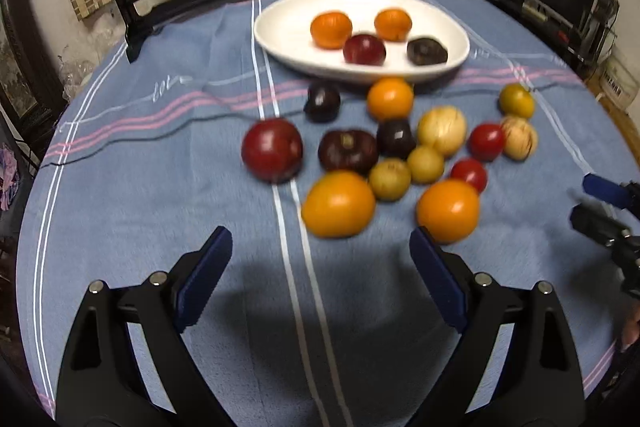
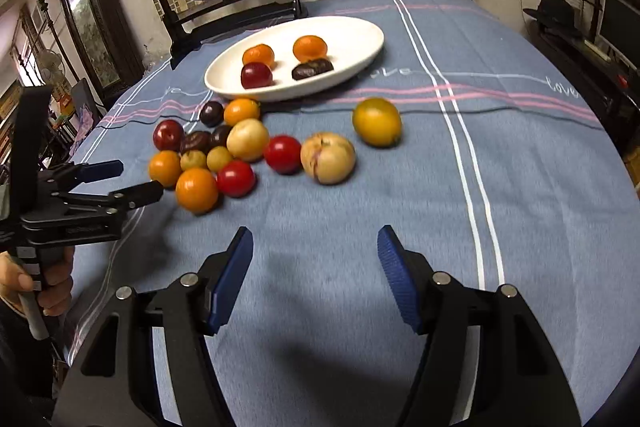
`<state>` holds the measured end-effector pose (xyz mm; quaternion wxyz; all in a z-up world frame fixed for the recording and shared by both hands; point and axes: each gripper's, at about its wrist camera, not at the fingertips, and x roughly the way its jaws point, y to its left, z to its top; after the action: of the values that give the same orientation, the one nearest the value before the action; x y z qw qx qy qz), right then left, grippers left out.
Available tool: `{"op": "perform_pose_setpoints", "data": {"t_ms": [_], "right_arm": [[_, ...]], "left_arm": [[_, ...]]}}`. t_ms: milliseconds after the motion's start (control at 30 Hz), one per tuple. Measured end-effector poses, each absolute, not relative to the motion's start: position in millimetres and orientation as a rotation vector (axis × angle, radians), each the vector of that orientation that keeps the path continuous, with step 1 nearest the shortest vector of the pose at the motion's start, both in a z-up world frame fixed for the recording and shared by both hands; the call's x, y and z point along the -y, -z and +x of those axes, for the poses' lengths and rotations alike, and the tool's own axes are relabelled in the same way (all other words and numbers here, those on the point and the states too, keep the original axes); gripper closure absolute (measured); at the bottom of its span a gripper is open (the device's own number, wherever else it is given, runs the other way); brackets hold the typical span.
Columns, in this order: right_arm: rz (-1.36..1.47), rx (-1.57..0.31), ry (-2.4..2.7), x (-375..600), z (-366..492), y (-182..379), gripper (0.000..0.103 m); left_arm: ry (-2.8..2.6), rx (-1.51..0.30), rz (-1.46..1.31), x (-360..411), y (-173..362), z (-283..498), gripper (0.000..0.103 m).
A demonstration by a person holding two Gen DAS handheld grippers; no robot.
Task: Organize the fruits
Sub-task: 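Grasp a mandarin with the right tool while the left grasps an orange tomato, place both on plate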
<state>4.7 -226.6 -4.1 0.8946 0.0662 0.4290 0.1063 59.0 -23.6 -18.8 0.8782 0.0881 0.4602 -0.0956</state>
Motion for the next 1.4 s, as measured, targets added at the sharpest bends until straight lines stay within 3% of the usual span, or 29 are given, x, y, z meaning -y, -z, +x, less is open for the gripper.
{"op": "perform_pose_setpoints", "data": {"t_ms": [133,233,333,367,1000,1167,1233,1400], "right_arm": [[0.127,-0.884,-0.228,225.1,0.0,3.3,0.038],[0.121,-0.882,-0.239,221.9,-1.0,4.5,0.038],[0.113,-0.893,-0.255,216.4,0.5,7.9,0.038],[0.109,-0.897,-0.262,213.9,1.7,9.0,0.038],[0.0,-0.98,-0.398,128.4,51.4,24.0,0.038],[-0.019,-0.99,-0.365,110.9,65.9,24.9,0.053],[-0.032,-0.977,-0.335,107.0,67.5,26.1,0.064],[-0.032,-0.931,-0.353,115.7,54.4,13.6,0.065]], "left_arm": [[0.195,-0.967,0.188,23.0,24.9,61.6,0.012],[0.211,-0.96,0.187,27.3,24.9,65.5,0.019],[0.227,-0.966,0.186,32.1,26.7,73.0,0.042],[0.236,-0.978,0.183,33.6,28.8,75.8,0.06],[0.209,-0.918,0.138,-7.8,12.1,62.6,0.06],[0.199,-0.927,0.115,-19.4,13.3,62.0,0.06],[0.199,-0.929,0.112,-20.9,14.2,61.5,0.06],[0.2,-0.927,0.117,-23.2,13.2,59.2,0.06]]}}
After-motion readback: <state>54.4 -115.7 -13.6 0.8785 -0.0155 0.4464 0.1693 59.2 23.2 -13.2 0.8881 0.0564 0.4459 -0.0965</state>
